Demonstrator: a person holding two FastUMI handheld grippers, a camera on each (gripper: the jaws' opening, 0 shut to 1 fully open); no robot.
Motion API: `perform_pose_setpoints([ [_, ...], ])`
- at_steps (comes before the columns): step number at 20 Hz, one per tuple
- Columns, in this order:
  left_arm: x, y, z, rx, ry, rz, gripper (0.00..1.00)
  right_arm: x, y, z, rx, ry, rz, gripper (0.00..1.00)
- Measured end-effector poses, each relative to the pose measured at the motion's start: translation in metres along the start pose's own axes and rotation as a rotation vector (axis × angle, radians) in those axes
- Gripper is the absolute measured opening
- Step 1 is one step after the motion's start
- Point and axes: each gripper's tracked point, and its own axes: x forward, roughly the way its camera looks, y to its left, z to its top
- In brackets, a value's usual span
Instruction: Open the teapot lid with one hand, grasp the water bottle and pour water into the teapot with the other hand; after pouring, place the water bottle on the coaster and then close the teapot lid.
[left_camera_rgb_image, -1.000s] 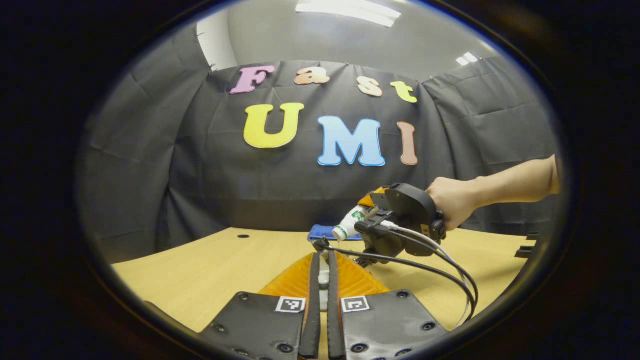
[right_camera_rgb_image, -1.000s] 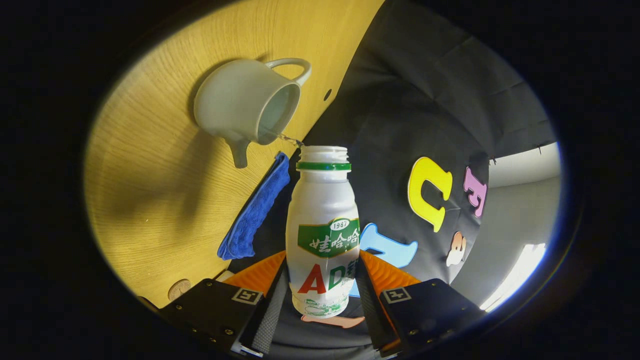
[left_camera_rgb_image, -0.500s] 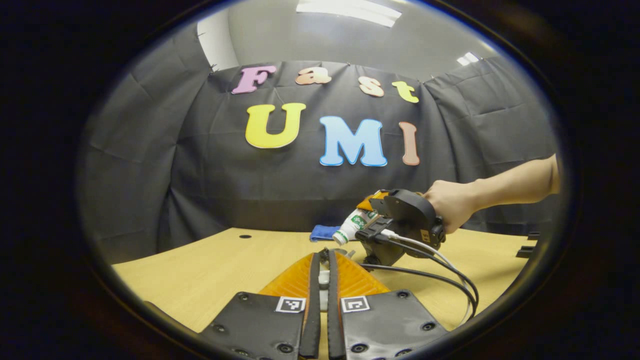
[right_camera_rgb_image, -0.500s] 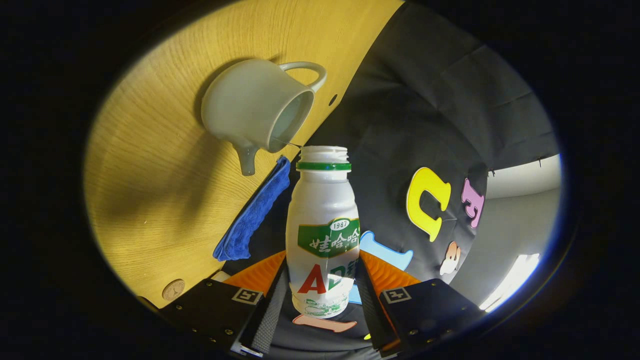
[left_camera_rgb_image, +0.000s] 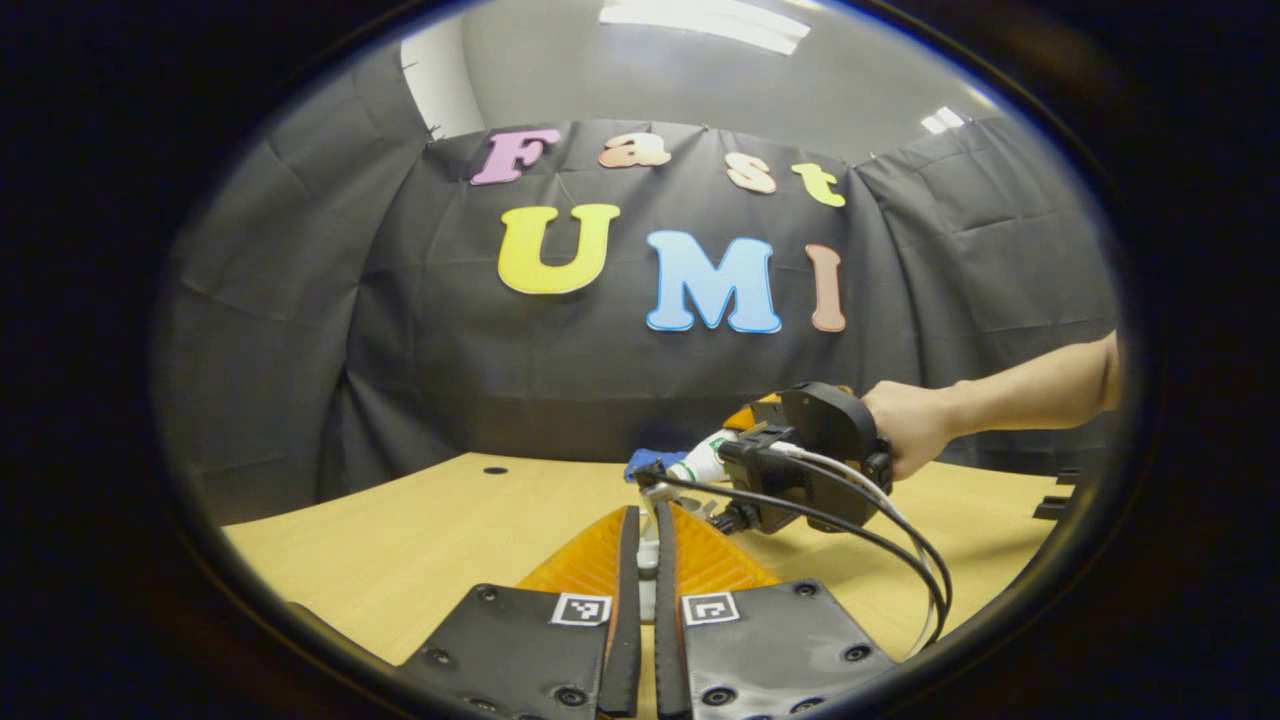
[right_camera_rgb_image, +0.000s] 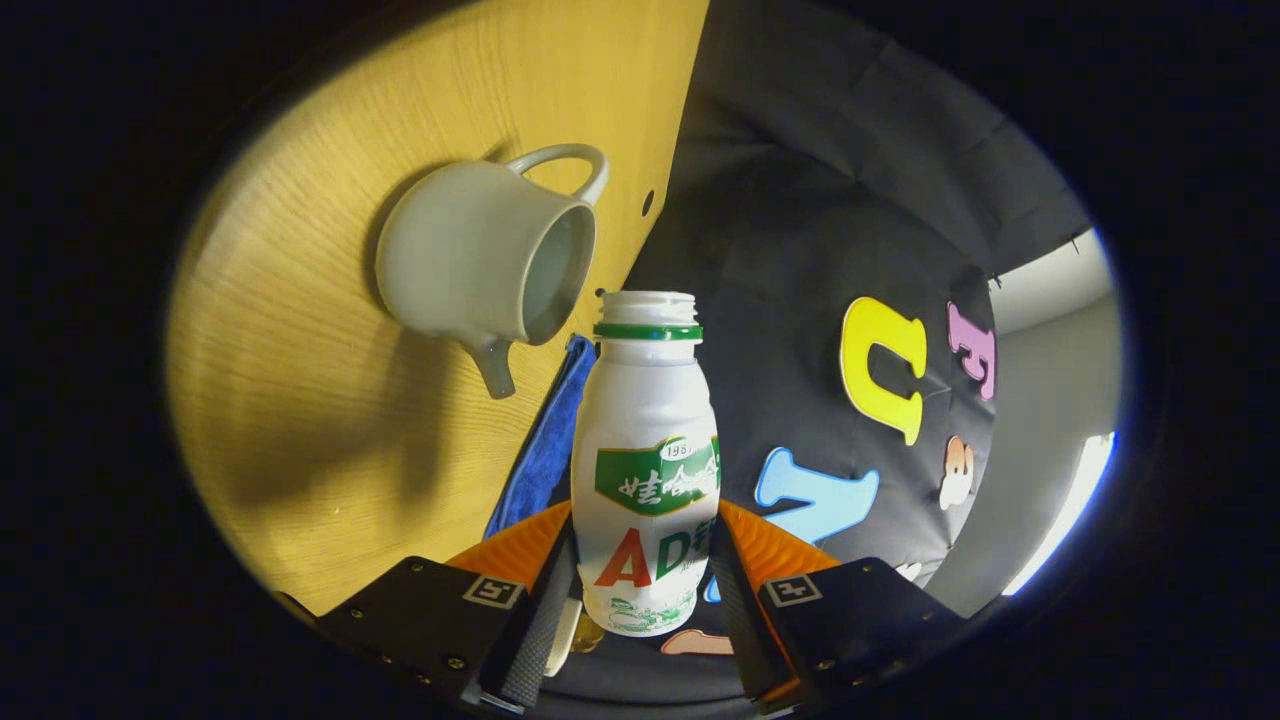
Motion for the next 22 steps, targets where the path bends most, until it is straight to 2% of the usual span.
perform_pose_setpoints([
  [4,-0.002,0.000,0.000,-0.019,0.000,-0.003,0.16,0.002,0.014,-0.003,0.175,0.000,0.059,0.73],
  [5,-0.001,0.000,-0.001,-0.023,0.002,-0.004,0.12,0.002,0.018,-0.004,0.227,0.002,0.080,0.73],
  [6,-0.001,-0.001,-0.001,-0.028,0.005,-0.007,0.16,0.000,0.022,-0.003,0.280,0.000,0.095,0.72],
  [12,0.005,-0.005,-0.006,-0.052,0.025,-0.012,0.16,-0.009,0.025,-0.018,0.634,-0.002,0.199,0.72],
  [14,0.012,-0.009,-0.002,-0.041,0.020,-0.019,0.16,-0.019,0.027,-0.027,0.780,0.003,0.238,0.72],
  [18,0.046,-0.016,0.001,-0.045,0.022,-0.061,0.17,-0.064,0.033,-0.032,1.221,-0.018,0.393,0.73],
  [20,0.074,-0.015,0.005,-0.070,0.041,-0.079,0.16,-0.082,0.021,-0.038,1.372,-0.040,0.407,0.72],
  [22,0.102,-0.015,0.009,-0.105,0.056,-0.091,0.17,-0.095,0.017,-0.050,1.454,-0.050,0.399,0.72],
])
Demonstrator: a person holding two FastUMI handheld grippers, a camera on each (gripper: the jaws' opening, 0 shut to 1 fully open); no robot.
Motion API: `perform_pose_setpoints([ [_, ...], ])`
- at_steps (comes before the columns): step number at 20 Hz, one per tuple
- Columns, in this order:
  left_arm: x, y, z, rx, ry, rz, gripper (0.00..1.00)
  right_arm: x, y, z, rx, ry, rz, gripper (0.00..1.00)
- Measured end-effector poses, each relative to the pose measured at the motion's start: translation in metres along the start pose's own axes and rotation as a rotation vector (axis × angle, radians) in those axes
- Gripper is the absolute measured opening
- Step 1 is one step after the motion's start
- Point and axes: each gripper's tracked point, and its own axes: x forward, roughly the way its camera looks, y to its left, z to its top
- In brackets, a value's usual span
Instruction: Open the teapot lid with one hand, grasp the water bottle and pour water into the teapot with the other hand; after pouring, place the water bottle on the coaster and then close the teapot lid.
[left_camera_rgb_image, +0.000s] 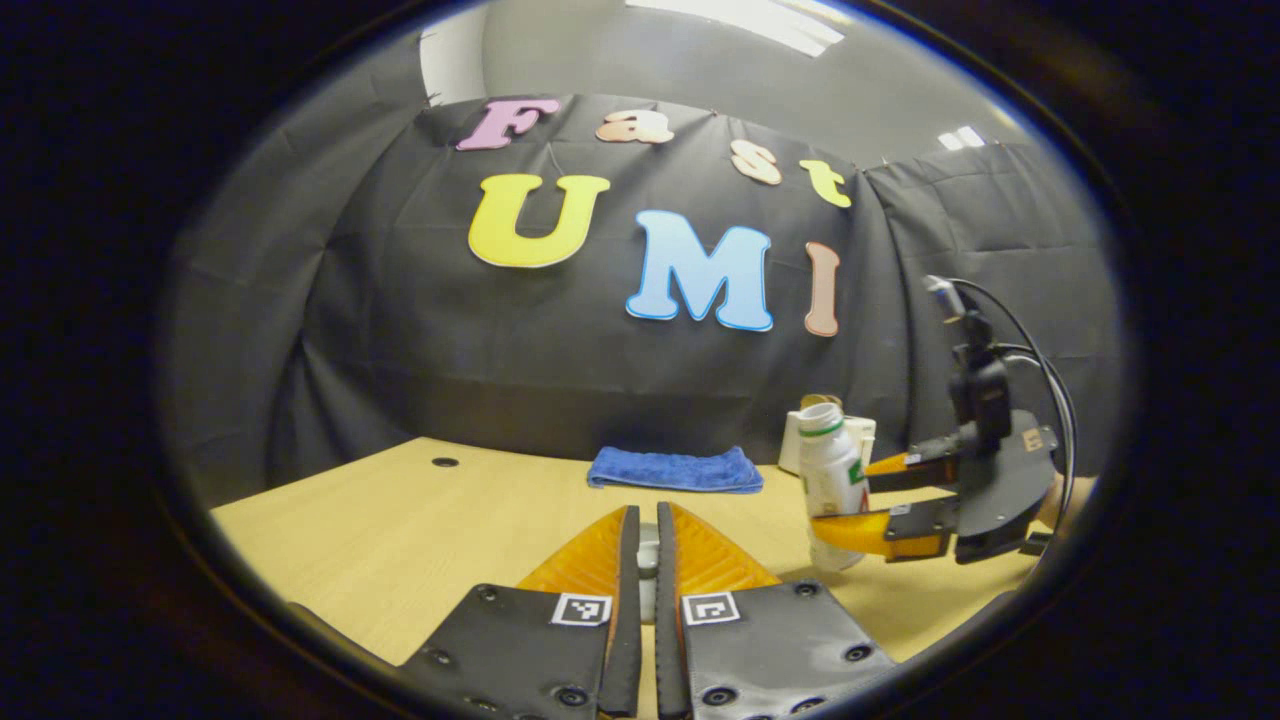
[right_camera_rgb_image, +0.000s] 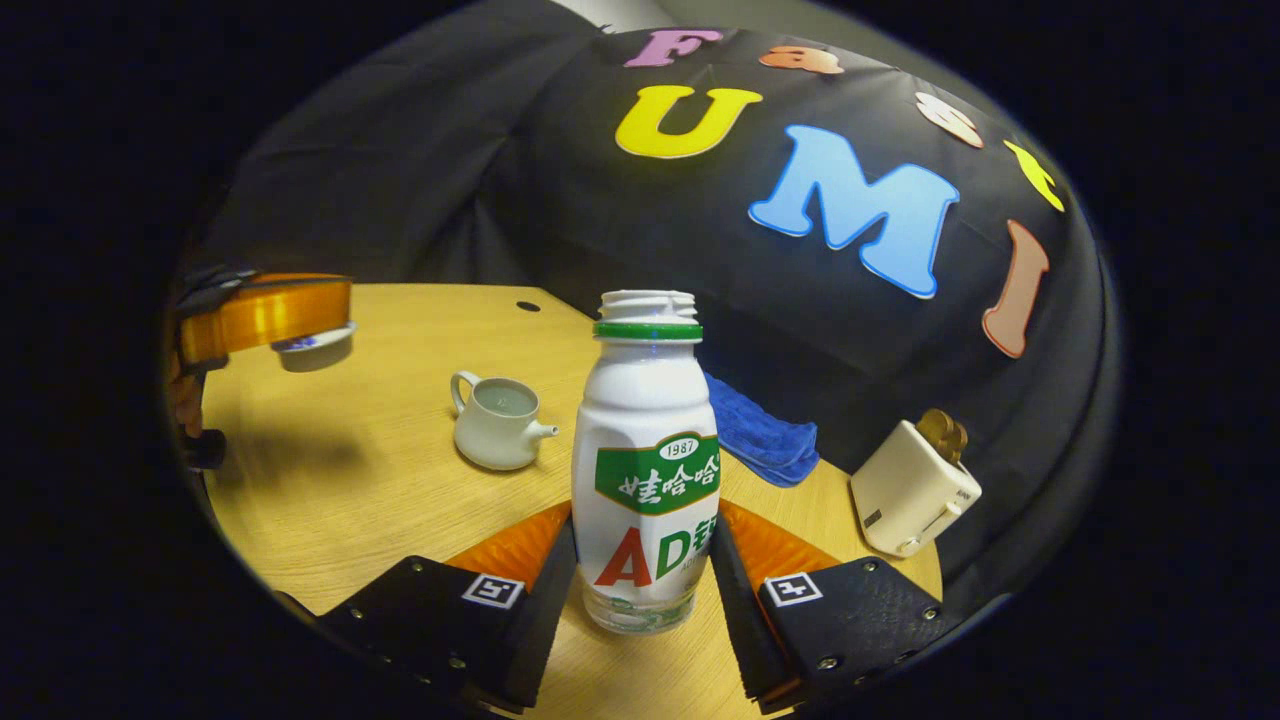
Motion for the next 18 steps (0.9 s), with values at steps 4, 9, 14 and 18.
perform_pose_setpoints([
  [4,0.046,0.000,0.004,-0.039,0.028,-0.018,0.16,-0.017,-0.006,-0.019,0.143,0.003,0.052,0.72],
  [9,0.104,-0.002,-0.016,-0.003,0.097,-0.013,0.12,-0.027,-0.022,-0.020,0.197,-0.017,-0.004,0.73],
  [14,0.133,0.011,-0.042,0.062,0.157,0.035,0.16,-0.036,-0.043,-0.031,0.209,-0.025,-0.034,0.72],
  [18,0.142,0.008,-0.052,0.086,0.179,0.041,0.12,-0.034,-0.045,-0.036,0.227,-0.020,-0.031,0.72],
])
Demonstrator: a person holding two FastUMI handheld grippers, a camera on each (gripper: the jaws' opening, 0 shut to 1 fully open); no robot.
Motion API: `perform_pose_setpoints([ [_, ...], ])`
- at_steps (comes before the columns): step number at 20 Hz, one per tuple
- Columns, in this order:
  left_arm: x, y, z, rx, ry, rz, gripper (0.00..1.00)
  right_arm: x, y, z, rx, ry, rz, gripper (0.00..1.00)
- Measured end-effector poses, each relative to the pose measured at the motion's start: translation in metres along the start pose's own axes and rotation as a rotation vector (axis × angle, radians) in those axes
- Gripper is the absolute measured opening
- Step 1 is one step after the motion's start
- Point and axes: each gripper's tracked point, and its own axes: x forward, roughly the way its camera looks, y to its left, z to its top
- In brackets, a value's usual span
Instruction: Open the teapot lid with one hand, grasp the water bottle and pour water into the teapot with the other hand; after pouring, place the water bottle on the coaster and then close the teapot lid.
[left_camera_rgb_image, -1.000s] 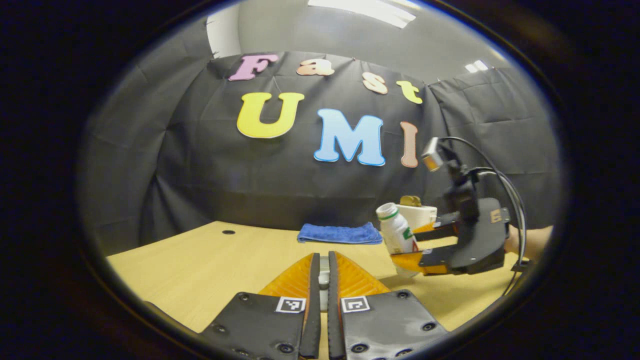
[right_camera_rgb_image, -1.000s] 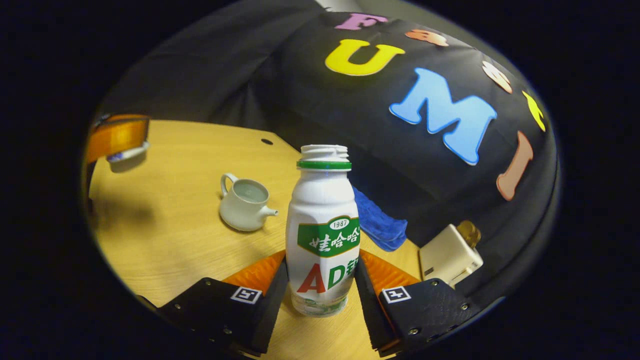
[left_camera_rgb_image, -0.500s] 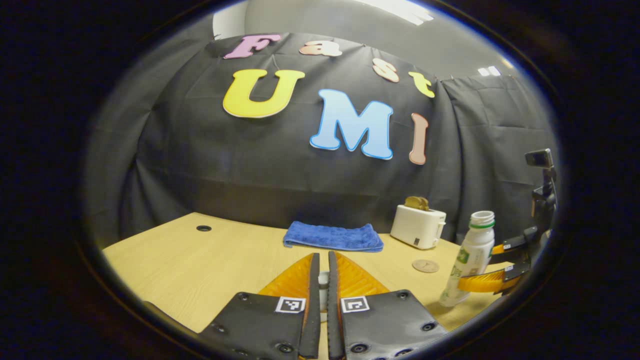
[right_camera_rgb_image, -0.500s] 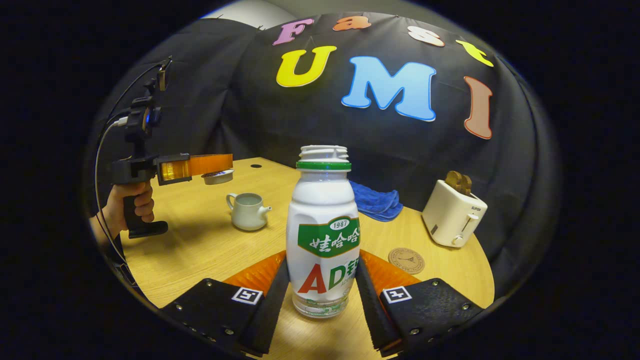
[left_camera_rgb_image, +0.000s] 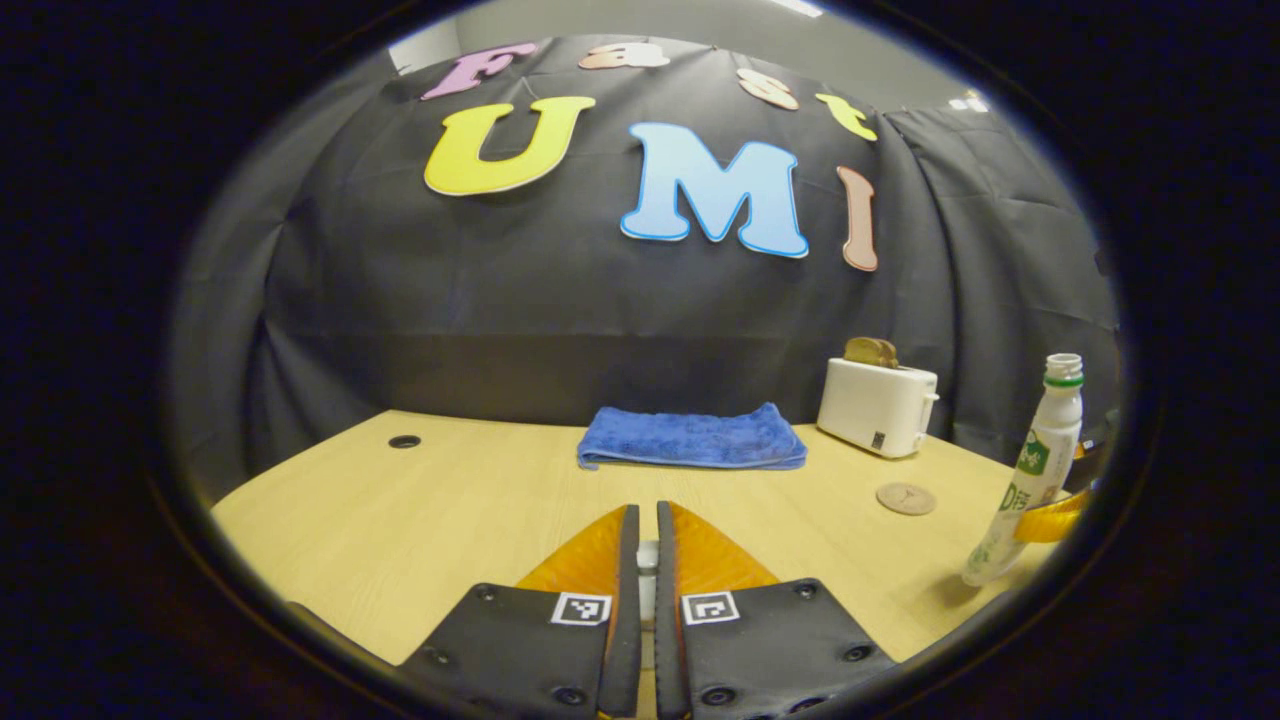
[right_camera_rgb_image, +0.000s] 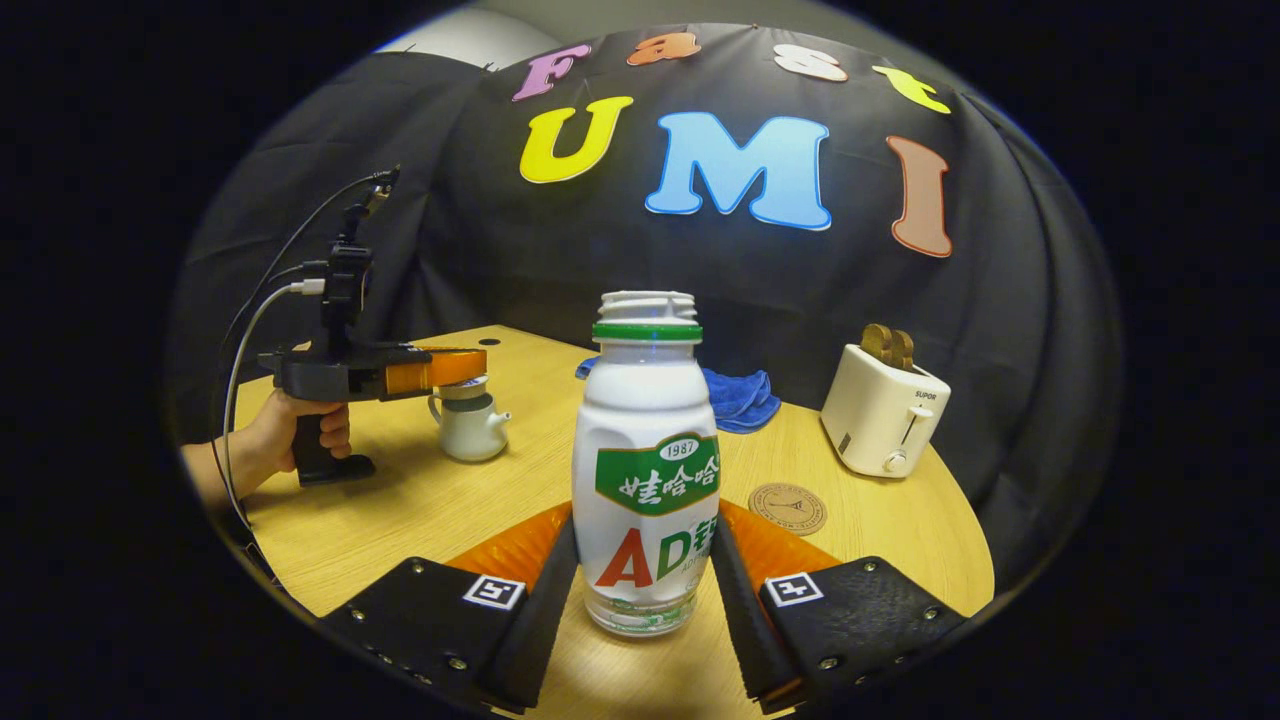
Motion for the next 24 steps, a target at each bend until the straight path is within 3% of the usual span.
perform_pose_setpoints([
  [5,0.006,0.000,-0.009,0.012,0.026,0.003,0.17,0.000,-0.008,0.005,-0.007,-0.018,-0.012,0.72],
  [7,0.008,0.001,-0.014,0.005,0.034,0.005,0.12,0.001,-0.011,0.004,0.006,-0.020,-0.016,0.73],
  [13,0.007,-0.001,-0.018,0.020,0.033,0.012,0.12,0.006,-0.028,0.008,0.081,-0.041,-0.035,0.73],
  [14,0.008,-0.001,-0.018,0.027,0.029,0.015,0.19,0.008,-0.032,0.007,0.093,-0.036,-0.037,0.72],
  [15,0.008,-0.002,-0.018,0.032,0.028,0.015,0.16,0.008,-0.034,0.006,0.097,-0.034,-0.043,0.72],
  [18,0.007,-0.002,-0.019,0.028,0.026,0.015,0.35,0.012,-0.051,0.006,0.094,-0.047,-0.092,0.72],
  [20,0.002,-0.001,-0.010,0.014,0.000,0.018,0.35,0.018,-0.067,0.010,0.113,-0.071,-0.129,0.72],
  [23,-0.011,0.004,0.012,0.015,-0.067,0.044,0.67,0.033,-0.101,0.022,0.166,-0.103,-0.178,0.72],
  [24,-0.018,0.005,0.018,0.011,-0.087,0.053,0.85,0.039,-0.116,0.026,0.180,-0.110,-0.199,0.72],
])
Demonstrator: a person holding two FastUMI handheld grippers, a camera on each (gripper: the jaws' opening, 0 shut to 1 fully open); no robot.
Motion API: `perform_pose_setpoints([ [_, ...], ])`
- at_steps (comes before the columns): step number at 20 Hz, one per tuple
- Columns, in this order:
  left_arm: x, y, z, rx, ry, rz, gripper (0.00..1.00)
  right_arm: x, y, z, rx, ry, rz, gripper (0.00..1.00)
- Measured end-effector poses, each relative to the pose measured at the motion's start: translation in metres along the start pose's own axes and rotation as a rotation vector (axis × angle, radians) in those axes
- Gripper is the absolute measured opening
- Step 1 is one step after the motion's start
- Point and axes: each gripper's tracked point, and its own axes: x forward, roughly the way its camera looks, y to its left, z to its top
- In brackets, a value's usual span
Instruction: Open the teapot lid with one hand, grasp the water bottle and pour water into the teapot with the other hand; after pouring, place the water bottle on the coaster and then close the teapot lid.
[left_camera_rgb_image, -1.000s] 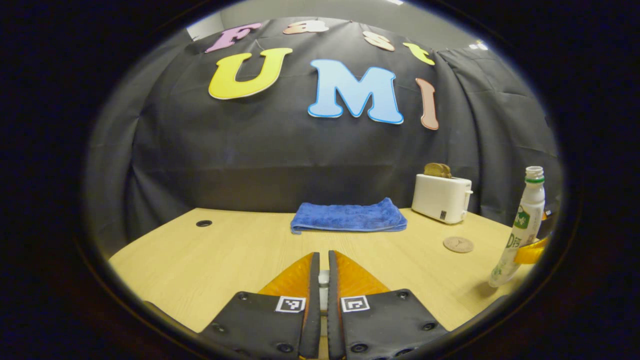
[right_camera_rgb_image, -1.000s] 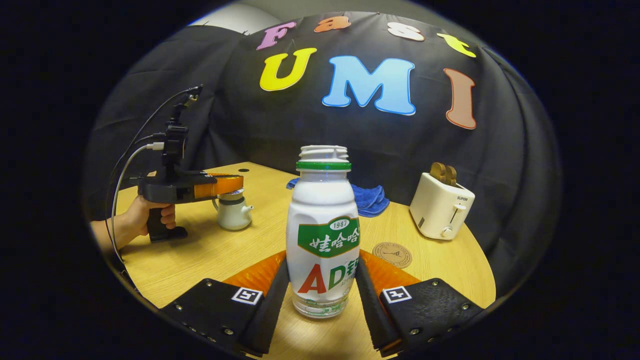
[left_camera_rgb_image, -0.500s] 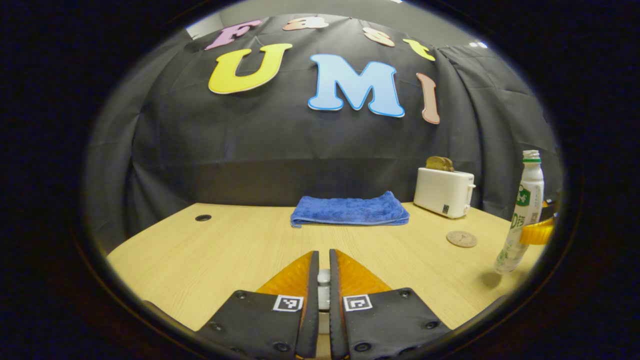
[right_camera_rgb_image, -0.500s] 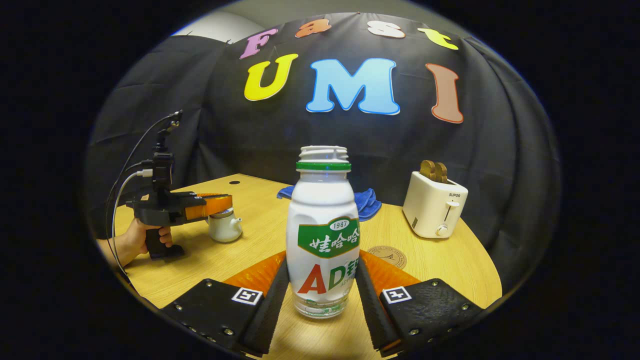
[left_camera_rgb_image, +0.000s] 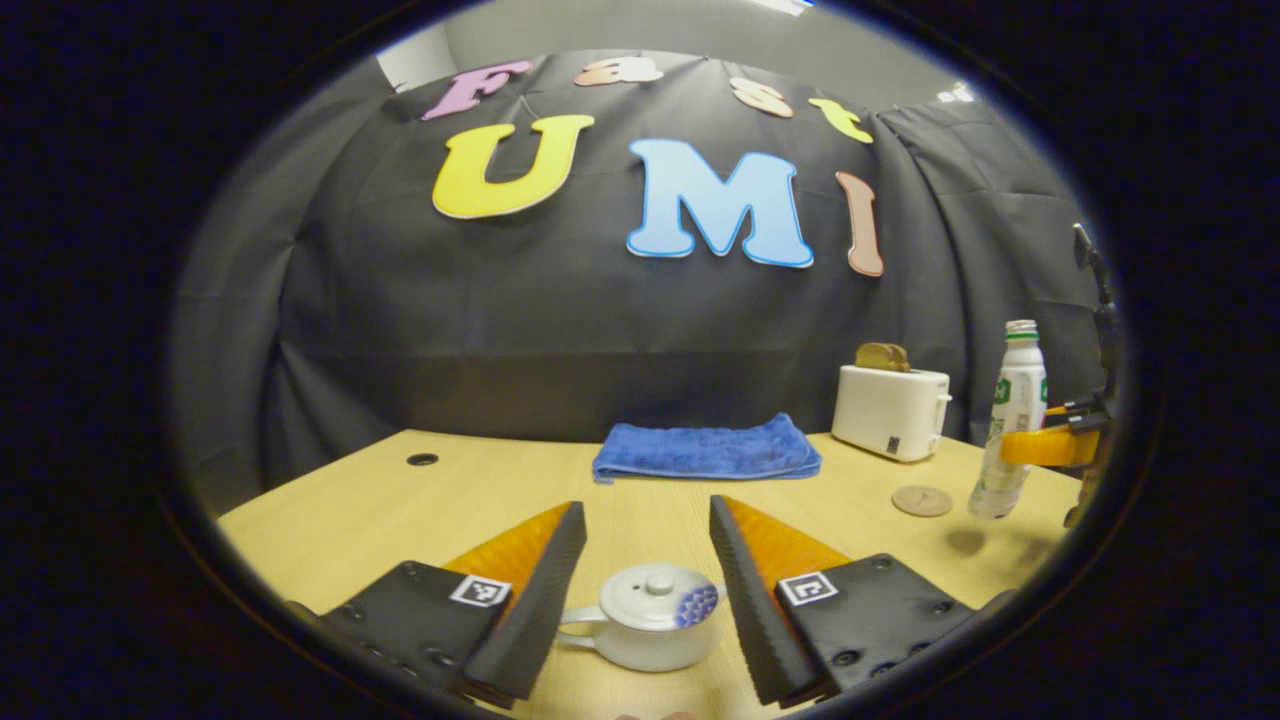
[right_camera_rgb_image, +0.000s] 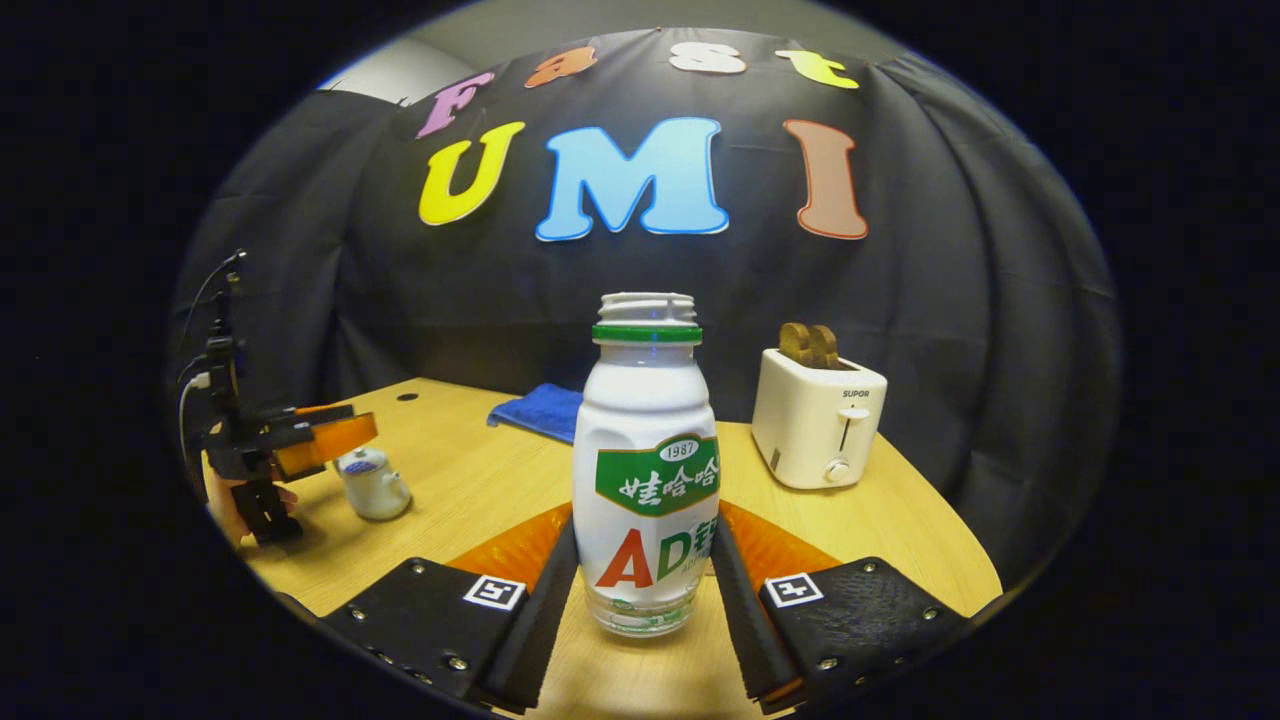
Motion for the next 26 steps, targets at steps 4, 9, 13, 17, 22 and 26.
perform_pose_setpoints([
  [4,-0.032,-0.007,0.027,-0.061,-0.096,-0.022,0.87,0.040,-0.032,0.004,0.034,-0.002,-0.070,0.72],
  [9,-0.068,-0.015,0.063,-0.013,-0.202,-0.027,0.87,0.080,-0.040,-0.007,0.066,0.005,-0.137,0.72],
  [13,-0.097,-0.033,0.090,0.055,-0.291,-0.056,0.87,0.095,-0.053,-0.018,0.062,0.015,-0.203,0.72],
  [17,-0.104,-0.042,0.095,0.084,-0.312,-0.062,0.88,0.097,-0.057,-0.024,0.081,0.020,-0.201,0.72],
  [22,-0.101,-0.037,0.081,0.055,-0.267,-0.068,0.89,0.095,-0.059,-0.026,0.077,0.016,-0.200,0.72],
  [26,-0.099,-0.038,0.077,0.041,-0.257,-0.071,0.89,0.092,-0.058,-0.027,0.041,0.014,-0.204,0.73],
])
